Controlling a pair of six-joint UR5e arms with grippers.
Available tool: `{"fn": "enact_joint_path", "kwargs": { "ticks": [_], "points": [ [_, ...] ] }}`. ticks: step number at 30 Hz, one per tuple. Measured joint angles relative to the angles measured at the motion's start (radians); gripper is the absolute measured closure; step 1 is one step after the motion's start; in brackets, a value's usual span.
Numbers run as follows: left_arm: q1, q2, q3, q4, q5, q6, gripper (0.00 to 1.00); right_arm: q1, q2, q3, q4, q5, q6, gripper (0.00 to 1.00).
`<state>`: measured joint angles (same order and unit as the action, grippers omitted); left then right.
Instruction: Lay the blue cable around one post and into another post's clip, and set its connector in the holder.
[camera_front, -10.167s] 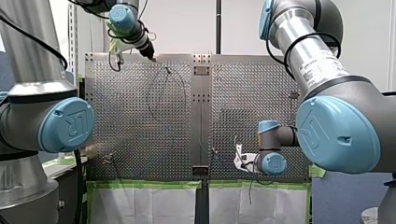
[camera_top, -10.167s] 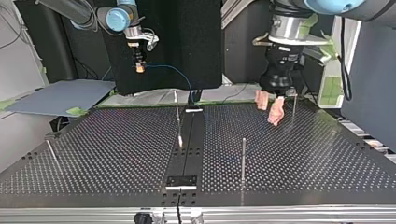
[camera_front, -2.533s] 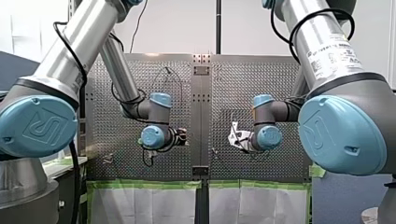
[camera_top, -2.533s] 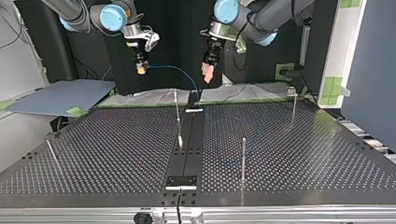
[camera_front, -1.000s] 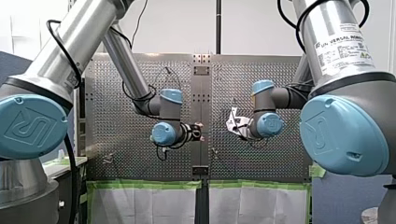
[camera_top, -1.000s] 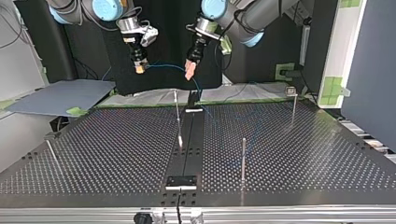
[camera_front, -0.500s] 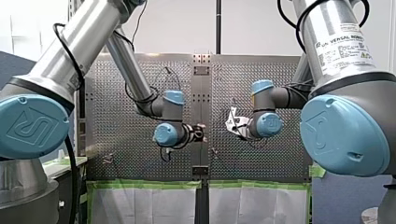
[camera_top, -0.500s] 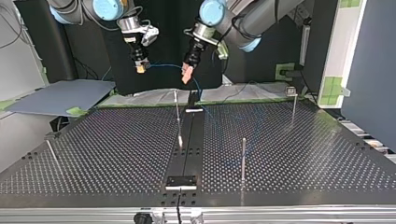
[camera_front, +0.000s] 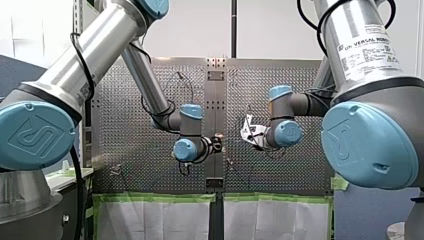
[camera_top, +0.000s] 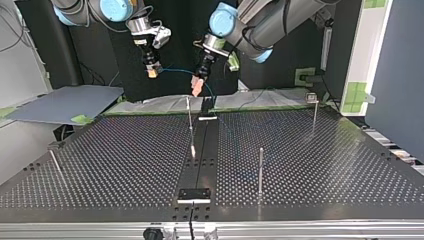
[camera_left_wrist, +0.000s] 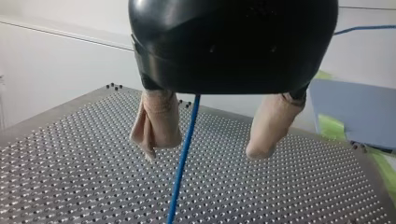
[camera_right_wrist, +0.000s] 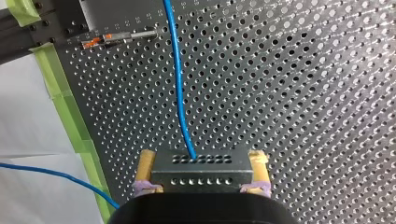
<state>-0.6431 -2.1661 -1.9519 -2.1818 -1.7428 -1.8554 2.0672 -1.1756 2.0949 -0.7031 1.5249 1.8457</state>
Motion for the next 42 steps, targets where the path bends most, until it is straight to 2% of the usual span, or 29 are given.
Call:
{"fn": "enact_joint_path", "kwargs": {
  "ticks": [5,7,8,9,10,11,13,14,16,17,18,25,32,42],
  "points": [
    [0.005,0.000,0.001,0.012,-0.002,0.001,0.00,0.000,0.000,0.000,0.001,0.000,0.000,1.00],
    [0.006,0.000,0.000,0.018,-0.003,0.001,0.26,0.000,0.000,0.000,0.002,0.000,0.000,1.00],
    [0.006,0.000,0.000,0.020,-0.003,0.002,0.26,0.000,0.000,0.000,0.002,0.000,0.000,1.00],
    [0.005,0.000,0.000,0.023,-0.003,0.003,0.43,0.000,0.000,0.000,0.002,0.000,0.000,1.00],
    [0.005,-0.001,0.000,0.024,-0.004,0.005,0.53,0.000,-0.001,0.000,0.002,0.000,0.000,1.00],
    [0.004,-0.001,0.000,0.025,-0.004,0.008,0.53,0.000,-0.001,0.000,0.002,0.000,0.000,1.00],
    [0.001,-0.001,0.000,0.027,-0.004,0.015,0.73,-0.002,-0.001,0.000,0.002,0.000,-0.001,1.00],
    [0.000,-0.001,0.000,0.028,-0.003,0.019,0.73,-0.003,-0.001,0.000,0.002,0.000,-0.001,1.00],
    [-0.003,-0.001,0.000,0.034,0.001,0.026,0.90,-0.004,-0.001,0.000,0.002,0.000,-0.002,1.00],
    [-0.004,-0.001,0.000,0.038,0.005,0.029,0.90,-0.005,-0.001,0.000,0.002,0.000,-0.003,1.00],
    [-0.006,-0.001,0.000,0.043,0.013,0.031,0.99,-0.005,-0.001,0.000,0.002,0.001,-0.003,1.00],
    [-0.006,-0.002,-0.013,0.058,0.031,0.038,0.99,-0.009,0.000,0.000,-0.002,0.015,-0.008,1.00],
    [0.006,-0.006,-0.048,0.100,0.021,0.036,0.99,-0.017,0.002,0.001,-0.024,0.060,-0.019,1.00],
    [0.024,-0.076,-0.045,0.160,0.039,0.030,0.99,-0.026,0.012,0.002,-0.052,0.082,-0.025,1.00]
  ]
}}
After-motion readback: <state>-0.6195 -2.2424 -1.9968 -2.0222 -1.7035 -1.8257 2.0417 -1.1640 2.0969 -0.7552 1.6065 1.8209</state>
